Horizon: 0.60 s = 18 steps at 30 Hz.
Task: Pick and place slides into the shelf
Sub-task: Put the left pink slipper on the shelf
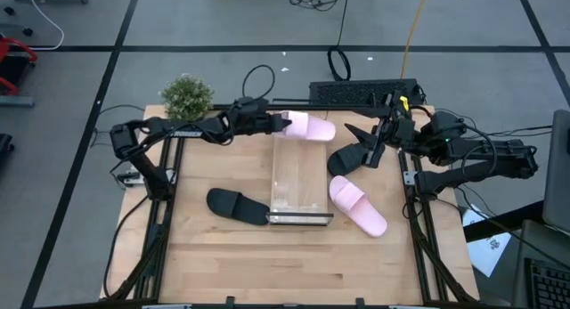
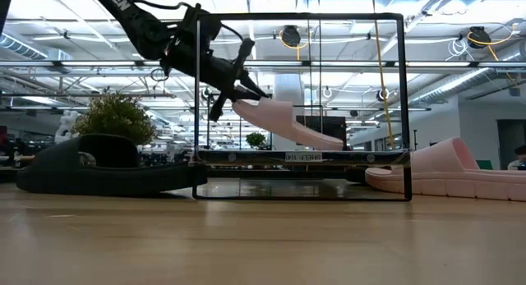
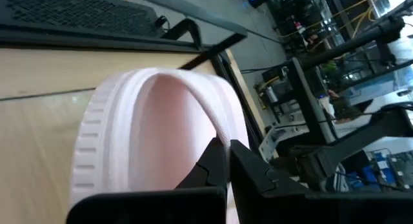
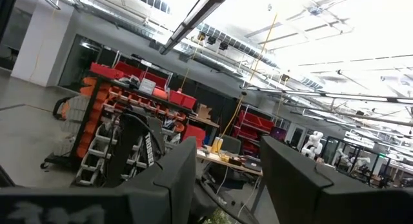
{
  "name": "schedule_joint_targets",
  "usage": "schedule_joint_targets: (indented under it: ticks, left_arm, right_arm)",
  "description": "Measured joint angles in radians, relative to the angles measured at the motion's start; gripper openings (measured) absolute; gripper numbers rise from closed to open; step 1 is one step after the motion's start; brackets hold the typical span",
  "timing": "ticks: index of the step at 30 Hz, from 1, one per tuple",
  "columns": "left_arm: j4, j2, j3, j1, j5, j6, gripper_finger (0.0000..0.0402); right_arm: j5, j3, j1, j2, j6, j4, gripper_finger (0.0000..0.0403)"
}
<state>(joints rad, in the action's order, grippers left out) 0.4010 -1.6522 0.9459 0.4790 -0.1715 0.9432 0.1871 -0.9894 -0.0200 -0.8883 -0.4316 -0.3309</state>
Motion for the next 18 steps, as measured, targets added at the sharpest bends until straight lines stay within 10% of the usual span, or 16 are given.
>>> schedule_joint_targets:
  ticks: [18]
  left_arm:
    - [-0.002,-0.009,0.0,0.025,0.058,-0.044,0.0]
  right_arm:
    - [0.0,0.0,0.0,0.0,0.0,0.001,0.0162]
